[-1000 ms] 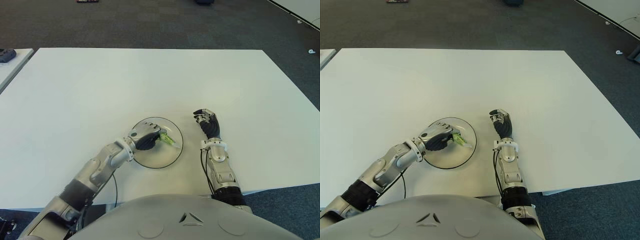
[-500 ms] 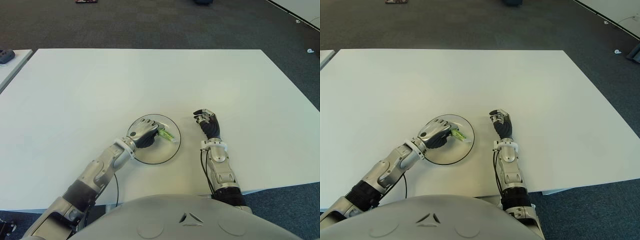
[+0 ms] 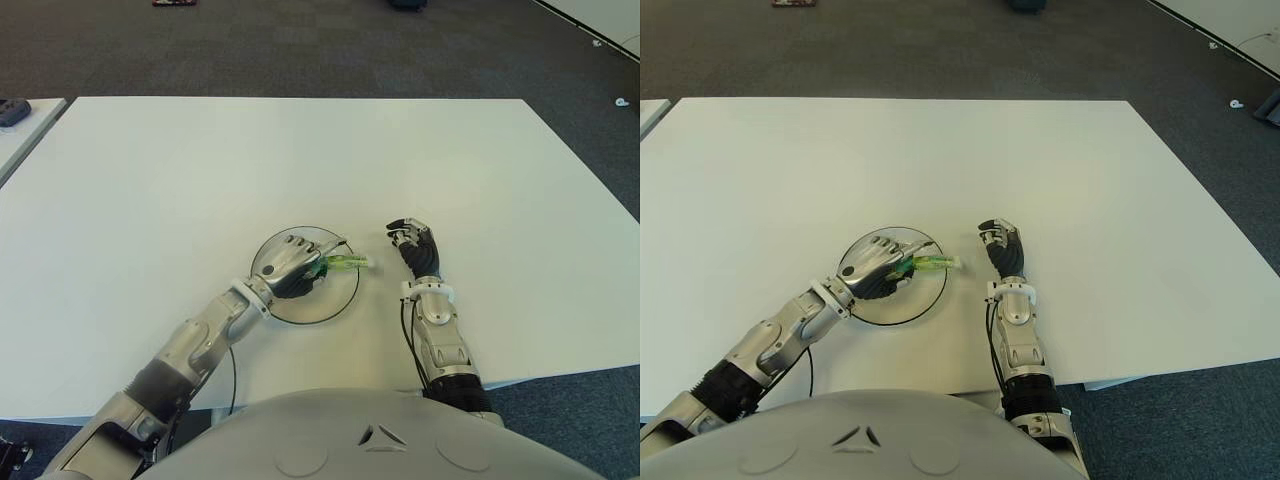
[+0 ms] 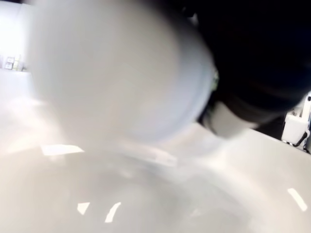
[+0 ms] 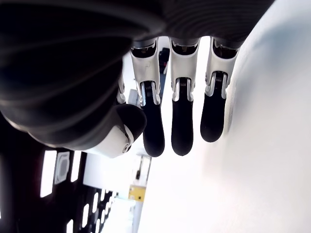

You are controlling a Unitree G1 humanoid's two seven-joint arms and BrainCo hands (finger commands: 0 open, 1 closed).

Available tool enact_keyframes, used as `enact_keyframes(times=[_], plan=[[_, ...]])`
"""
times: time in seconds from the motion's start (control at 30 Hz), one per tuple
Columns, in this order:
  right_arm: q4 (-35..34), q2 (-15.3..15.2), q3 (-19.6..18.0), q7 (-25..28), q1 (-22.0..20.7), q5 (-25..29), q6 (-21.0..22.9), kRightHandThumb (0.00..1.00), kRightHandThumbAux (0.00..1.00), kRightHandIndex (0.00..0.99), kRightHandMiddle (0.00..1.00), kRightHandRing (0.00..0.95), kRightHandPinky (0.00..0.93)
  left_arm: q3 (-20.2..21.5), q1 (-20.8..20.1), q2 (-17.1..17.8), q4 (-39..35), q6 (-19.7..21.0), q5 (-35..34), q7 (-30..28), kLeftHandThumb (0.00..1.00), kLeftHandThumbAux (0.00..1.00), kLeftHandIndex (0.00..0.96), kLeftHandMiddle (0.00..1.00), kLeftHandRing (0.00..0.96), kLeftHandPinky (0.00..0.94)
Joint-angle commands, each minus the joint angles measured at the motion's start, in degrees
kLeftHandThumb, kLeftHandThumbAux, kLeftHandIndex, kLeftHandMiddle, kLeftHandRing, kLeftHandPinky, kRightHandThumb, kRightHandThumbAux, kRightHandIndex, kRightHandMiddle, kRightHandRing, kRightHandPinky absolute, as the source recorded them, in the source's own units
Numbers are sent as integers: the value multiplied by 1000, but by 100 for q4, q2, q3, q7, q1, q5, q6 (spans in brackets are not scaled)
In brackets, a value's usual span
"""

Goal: Put the toothpaste on the table into the plate.

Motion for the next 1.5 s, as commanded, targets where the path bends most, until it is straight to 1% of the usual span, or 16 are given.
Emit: enact_keyframes(times=[0.03,0.2,0.33,0.53,0.87,0.93,1.03,1.1,1.17,1.2,1.23,1.3,1.4,1.5], plan=[[22,17,1,6,-1,24,139,711,731,420,419,406,424,-4,49,34,66,150,166,118,151,544,0,0,0,0],[10,11,5,20,6,27,134,711,731,420,418,407,426,21,88,43,40,142,137,264,137,489,0,0,0,0],[75,4,4,14,-24,32,54,710,731,420,417,407,427,48,68,89,74,56,88,374,135,451,0,0,0,0],[104,4,1,2,-40,31,23,711,730,420,423,411,431,60,50,117,119,-8,73,509,133,423,0,0,0,0],[137,11,-1,-20,-67,20,40,712,731,420,422,413,430,201,63,108,233,-137,-10,1004,108,401,0,0,0,0],[157,9,-3,-18,-79,22,34,712,731,420,421,411,427,326,94,27,311,-315,-341,1115,98,400,0,0,0,0],[188,8,-8,-17,-96,30,18,712,731,419,419,409,424,544,118,-55,433,-687,-972,1185,82,400,0,0,0,0],[208,5,-13,-15,-109,35,9,712,732,419,418,407,422,636,114,-74,492,-864,-1201,1205,62,409,0,0,0,0],[218,3,-15,-16,-113,36,-5,712,732,419,418,406,419,756,131,-156,570,-1120,-1619,1167,38,423,0,0,0,0],[214,4,-13,-18,-111,34,-10,712,732,419,417,406,418,838,158,-232,618,-1289,-1970,1100,33,427,0,0,0,0],[215,5,-12,-20,-113,33,-20,712,732,419,417,406,419,950,200,-341,664,-1489,-2474,995,21,438,0,4,0,0],[223,3,-13,-20,-122,34,-34,712,732,419,417,406,421,1097,251,-486,725,-1748,-3176,829,10,449,0,15,0,0],[234,-3,-20,-9,-136,45,-48,711,731,419,415,407,423,1271,275,-628,799,-1960,-3801,685,3,449,0,33,6,0],[252,-11,-28,0,-154,56,-68,711,731,420,415,407,423,1556,241,-784,953,-2245,-4365,642,1,445,6,48,14,4]])
